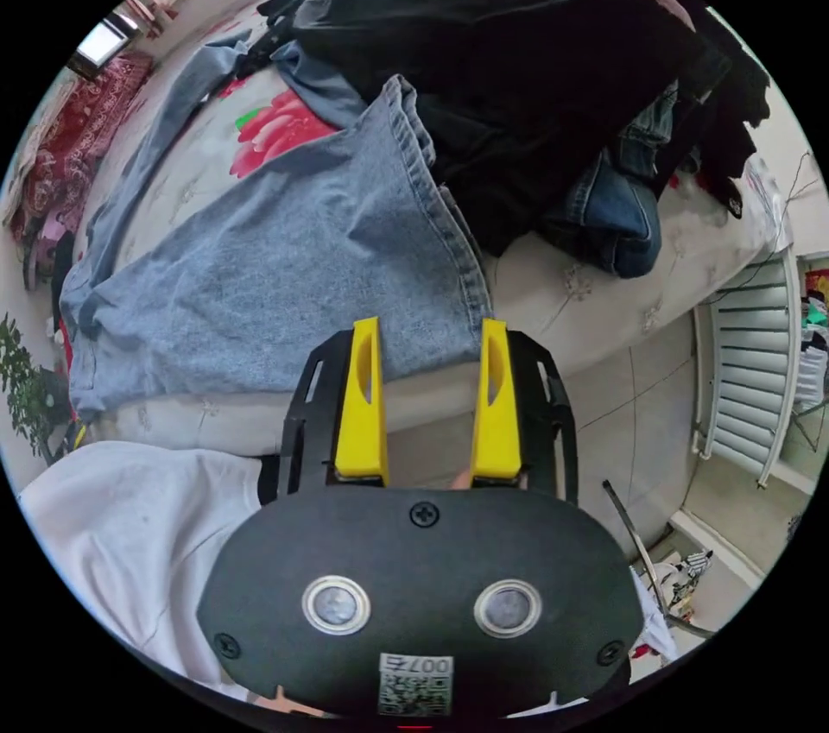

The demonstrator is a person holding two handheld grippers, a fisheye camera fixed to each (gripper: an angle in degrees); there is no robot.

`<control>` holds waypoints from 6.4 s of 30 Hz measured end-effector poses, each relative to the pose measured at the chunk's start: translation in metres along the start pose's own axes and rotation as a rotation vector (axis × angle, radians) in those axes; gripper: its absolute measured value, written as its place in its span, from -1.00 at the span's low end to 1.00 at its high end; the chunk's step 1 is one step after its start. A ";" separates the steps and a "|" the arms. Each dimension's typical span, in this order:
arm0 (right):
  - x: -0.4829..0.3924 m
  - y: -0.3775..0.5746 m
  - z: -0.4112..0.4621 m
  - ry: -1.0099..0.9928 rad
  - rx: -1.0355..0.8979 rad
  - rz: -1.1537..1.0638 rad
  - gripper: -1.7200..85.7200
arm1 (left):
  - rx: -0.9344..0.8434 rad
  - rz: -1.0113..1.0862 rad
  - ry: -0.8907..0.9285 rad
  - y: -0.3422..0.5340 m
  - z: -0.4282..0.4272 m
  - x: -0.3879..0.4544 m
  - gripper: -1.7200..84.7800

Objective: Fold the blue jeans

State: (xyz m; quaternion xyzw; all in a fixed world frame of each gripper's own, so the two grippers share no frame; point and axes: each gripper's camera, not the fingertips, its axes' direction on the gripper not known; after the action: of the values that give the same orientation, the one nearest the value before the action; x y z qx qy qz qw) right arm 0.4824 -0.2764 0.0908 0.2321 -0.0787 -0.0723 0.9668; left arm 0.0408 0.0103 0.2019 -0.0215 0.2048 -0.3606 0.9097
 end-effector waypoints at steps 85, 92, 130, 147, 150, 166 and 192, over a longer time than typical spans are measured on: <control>0.034 0.057 -0.051 -0.439 0.353 0.170 -0.75 | 0.269 0.257 0.026 -0.021 -0.049 -0.011 -0.94; 0.066 -0.015 -0.020 -0.495 0.299 0.327 -0.83 | 0.283 0.303 -0.019 -0.043 -0.056 0.002 -0.94; 0.160 -0.007 -0.024 -0.679 0.323 0.374 -0.95 | 0.009 0.068 0.022 -0.063 0.032 -0.019 -0.85; -0.078 0.009 -0.048 -0.173 0.339 -0.338 -0.74 | 0.239 0.276 0.123 -0.023 -0.034 -0.012 -0.98; -0.186 -0.001 -0.011 -0.266 0.213 -0.696 -0.72 | 0.224 0.337 0.068 -0.029 -0.037 -0.004 -0.98; -0.311 0.037 0.064 -0.034 0.018 -1.001 -0.75 | 0.322 0.215 0.349 -0.026 -0.089 -0.050 -0.98; -0.257 -0.048 -0.034 0.121 0.318 -0.767 -0.95 | 0.161 0.640 0.258 -0.135 -0.003 0.103 -0.62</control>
State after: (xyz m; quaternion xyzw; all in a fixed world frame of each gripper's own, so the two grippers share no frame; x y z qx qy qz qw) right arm 0.2322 -0.2583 0.0089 0.3946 0.0601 -0.4005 0.8248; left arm 0.0200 -0.1572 0.1873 0.1615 0.2854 -0.0721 0.9419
